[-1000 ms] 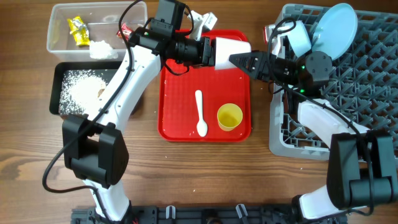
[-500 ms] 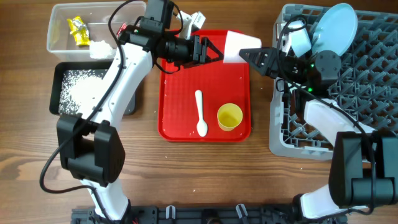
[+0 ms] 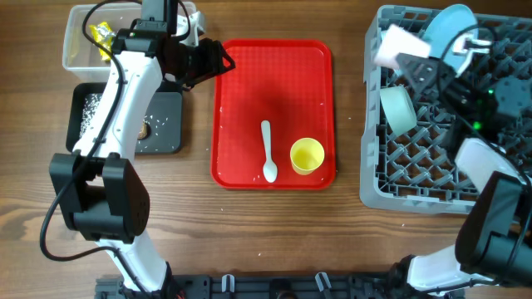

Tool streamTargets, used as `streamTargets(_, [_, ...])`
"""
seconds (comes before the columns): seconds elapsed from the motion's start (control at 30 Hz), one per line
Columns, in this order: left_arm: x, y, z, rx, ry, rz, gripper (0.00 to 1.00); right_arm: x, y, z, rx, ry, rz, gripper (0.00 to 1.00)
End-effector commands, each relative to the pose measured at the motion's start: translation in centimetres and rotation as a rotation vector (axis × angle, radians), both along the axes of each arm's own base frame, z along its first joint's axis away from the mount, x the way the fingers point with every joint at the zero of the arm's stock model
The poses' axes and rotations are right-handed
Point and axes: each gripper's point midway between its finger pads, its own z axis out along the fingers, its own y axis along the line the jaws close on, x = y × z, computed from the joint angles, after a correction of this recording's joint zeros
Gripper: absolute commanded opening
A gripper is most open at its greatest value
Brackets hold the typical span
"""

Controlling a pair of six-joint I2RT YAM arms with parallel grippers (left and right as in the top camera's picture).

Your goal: Sort waste into correct bins and load items into the dishwasher rack

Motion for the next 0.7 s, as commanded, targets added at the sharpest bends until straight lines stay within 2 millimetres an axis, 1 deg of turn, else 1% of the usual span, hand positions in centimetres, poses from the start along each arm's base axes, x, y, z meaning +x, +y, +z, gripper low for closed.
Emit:
streamTargets(0.0, [0.4,1.2,0.0,0.083,-0.031,0.019,0.60,0.2,-3.9,1.1,-0.057,-0.076,-0.082,0.41])
streamTargets(0.17, [0.4,1.3,-0.1,0.091,-0.033,0.022,0.60,-0.5,-11.5,3.7,-0.082,-0.116,-0.247,0.40])
streamTargets(0.27, [0.5,1.6,-0.2,0.104,-0.034,0.029,0.60,-1.1,-16.2,4.2,-0.086,-0.090,-0.356,0.40])
streamTargets(0.33, [0.5,1.7,-0.2,0.109,-0.035,0.032,0.60,-1.4,-18.7,4.3,-0.082,-0.067,-0.425,0.40])
streamTargets(0.4, [0.5,1.7,-0.2,0.110,-0.036,0.032,0.60,-1.6,-20.2,4.4,-0.082,-0.052,-0.468,0.40])
streamTargets(0.43, [0.6,1.7,-0.2,0.112,-0.037,0.034,0.60,-1.6,-21.3,4.4,-0.085,-0.038,-0.502,0.40])
streamTargets(0.53, [0.6,1.7,-0.2,0.113,-0.039,0.034,0.60,-1.1,-22.9,4.3,-0.106,0.011,-0.566,0.40])
streamTargets(0.6, [0.6,1.7,-0.2,0.113,-0.039,0.034,0.60,-0.6,-24.6,3.4,-0.167,0.092,-0.648,0.40])
streamTargets(0.67, [0.6,1.7,-0.2,0.113,-0.040,0.034,0.60,-0.6,-25.6,3.3,-0.234,0.164,-0.693,0.40])
